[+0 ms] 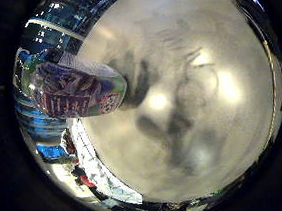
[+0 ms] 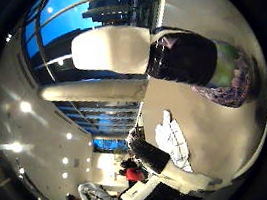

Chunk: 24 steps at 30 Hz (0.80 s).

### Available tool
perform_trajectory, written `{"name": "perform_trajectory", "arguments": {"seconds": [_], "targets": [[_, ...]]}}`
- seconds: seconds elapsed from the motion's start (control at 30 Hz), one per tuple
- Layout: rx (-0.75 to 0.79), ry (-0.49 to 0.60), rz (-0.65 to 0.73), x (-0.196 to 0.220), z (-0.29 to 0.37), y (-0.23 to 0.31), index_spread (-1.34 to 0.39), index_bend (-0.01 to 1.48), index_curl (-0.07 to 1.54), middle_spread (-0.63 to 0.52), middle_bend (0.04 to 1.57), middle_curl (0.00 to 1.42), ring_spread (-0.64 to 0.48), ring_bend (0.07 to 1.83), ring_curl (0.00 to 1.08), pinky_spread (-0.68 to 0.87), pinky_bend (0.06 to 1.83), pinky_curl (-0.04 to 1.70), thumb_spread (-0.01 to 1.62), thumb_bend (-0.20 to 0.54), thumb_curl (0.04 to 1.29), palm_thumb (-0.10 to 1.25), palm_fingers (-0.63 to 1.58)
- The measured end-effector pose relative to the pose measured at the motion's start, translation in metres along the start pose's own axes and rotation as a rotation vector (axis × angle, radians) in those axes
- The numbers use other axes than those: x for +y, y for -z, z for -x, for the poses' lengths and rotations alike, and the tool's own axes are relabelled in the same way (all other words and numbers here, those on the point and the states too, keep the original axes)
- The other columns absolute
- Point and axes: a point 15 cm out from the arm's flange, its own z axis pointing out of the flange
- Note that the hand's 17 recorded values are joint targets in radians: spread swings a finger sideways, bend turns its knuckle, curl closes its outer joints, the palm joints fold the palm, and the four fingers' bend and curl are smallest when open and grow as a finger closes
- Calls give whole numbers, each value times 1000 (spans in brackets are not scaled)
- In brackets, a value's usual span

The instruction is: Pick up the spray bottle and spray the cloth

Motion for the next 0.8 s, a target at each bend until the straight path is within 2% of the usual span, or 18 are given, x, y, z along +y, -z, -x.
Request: {"name": "perform_trajectory", "arguments": {"seconds": [0.33,0.5,0.57,0.67,0.7,0.8], "targets": [[-32,-18,61,9,15,-57,-194,144,247,90,242,348,140,345,269,371,410,308,1042,-22,286,478,142],[-65,-17,49,-2,26,-71,-180,130,233,38,295,366,78,509,308,345,453,313,1039,-21,292,509,293],[-69,-31,44,-3,23,-74,-200,152,232,-14,398,402,16,613,333,246,472,306,1038,-16,297,540,463],[-82,-34,33,-9,29,-79,-229,176,246,-52,491,440,-30,682,355,151,483,301,1034,-16,300,562,581],[-90,-36,28,-10,33,-82,-244,179,247,-69,522,452,-48,729,363,96,522,301,1037,-15,302,571,694],[-112,-42,15,-14,41,-87,-289,191,286,-110,583,501,-111,827,416,-83,631,336,1027,-18,307,605,782]]}}
